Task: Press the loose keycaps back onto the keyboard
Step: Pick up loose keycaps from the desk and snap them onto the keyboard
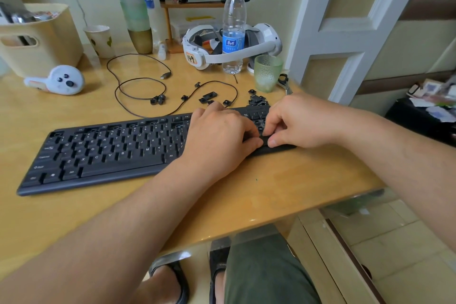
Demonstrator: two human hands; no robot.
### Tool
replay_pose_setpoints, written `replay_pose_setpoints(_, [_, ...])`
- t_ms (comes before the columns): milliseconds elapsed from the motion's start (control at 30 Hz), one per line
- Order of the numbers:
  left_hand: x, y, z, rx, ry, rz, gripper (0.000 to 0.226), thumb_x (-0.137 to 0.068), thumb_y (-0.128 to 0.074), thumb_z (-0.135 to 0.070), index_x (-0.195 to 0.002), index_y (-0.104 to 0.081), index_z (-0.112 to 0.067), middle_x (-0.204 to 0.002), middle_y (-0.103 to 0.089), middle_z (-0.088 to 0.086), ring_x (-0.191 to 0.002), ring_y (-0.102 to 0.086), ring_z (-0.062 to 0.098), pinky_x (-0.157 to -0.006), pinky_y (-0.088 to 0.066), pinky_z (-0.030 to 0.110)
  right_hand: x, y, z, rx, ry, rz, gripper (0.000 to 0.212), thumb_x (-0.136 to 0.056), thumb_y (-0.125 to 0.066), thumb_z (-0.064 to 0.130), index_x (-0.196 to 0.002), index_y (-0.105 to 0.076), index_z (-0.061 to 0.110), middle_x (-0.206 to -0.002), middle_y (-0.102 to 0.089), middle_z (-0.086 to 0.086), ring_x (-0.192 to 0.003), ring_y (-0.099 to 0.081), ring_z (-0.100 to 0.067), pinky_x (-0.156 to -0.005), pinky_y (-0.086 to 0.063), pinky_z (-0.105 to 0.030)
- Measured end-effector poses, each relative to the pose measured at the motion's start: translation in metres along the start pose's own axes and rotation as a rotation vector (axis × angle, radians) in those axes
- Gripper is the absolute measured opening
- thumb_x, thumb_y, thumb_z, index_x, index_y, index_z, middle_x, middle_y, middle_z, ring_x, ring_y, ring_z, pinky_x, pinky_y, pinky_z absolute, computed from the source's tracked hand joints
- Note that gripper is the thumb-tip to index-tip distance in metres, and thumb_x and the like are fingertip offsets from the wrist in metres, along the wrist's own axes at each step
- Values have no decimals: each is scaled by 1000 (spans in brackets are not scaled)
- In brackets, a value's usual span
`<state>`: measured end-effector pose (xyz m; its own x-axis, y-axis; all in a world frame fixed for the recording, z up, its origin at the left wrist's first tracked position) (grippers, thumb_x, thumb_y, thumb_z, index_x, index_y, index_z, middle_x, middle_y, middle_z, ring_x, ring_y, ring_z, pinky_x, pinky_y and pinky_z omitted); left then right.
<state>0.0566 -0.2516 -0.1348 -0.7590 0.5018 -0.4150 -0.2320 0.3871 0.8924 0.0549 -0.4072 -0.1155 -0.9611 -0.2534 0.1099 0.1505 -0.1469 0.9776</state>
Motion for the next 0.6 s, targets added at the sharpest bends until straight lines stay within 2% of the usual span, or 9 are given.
replay_pose_setpoints(100, [0,-2,1,45,32,29,25,-92,-62,-65,-103,-74,-46,-97,-68,-15,-109,-47,21,-88,-36,40,1,2,-1,-21,-16,4,11,-90,-78,36,-101,-77,37,-95,-72,19,-90,-63,0,-84,-54,-28])
replay_pose_setpoints(200, [0,-1,3,78,62,40,24,-91,-61,-64,-102,-74,-47,-97,-64,-14,-106,-45,21,-90,-37,42,0,2,-4,-81,-48,8,6,-92,-76,33,-96,-78,38,-91,-70,23,-87,-61,3,-71,-45,-19])
replay_pose_setpoints(367, [2,2,-1,30,46,24,23,-93,-58,-60,-106,-74,-50,-99,-63,-13,-109,-45,22,-91,-34,41,-4,0,-10,-187,-133,-14,5,-89,-80,29,-86,-80,33,-74,-71,19,-69,-61,1,-63,-42,-21])
replay_pose_setpoints(467, [2,3,-2,36,46,9,22,-94,-57,-60,-105,-74,-50,-97,-62,-14,-108,-45,21,-91,-34,42,-8,-1,-9,-187,-182,-1,7,-87,-82,26,-82,-79,31,-78,-73,16,-77,-64,-3,-68,-48,-26])
replay_pose_setpoints(600, [1,3,-1,44,55,18,22,-93,-58,-61,-103,-74,-51,-96,-63,-14,-107,-46,21,-91,-36,44,-10,-1,-3,-138,-211,28,12,-86,-82,24,-78,-76,31,-81,-72,16,-81,-64,-4,-66,-45,-25])
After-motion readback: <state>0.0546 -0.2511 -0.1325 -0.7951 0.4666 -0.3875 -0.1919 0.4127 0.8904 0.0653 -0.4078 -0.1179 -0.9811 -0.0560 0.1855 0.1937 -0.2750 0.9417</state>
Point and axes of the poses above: each hand's wrist, its own x-axis away from the middle knuckle, its own y-axis out of the back of the hand, z = x × y, the point moved 6 cm from there along -x, towards the middle knuckle
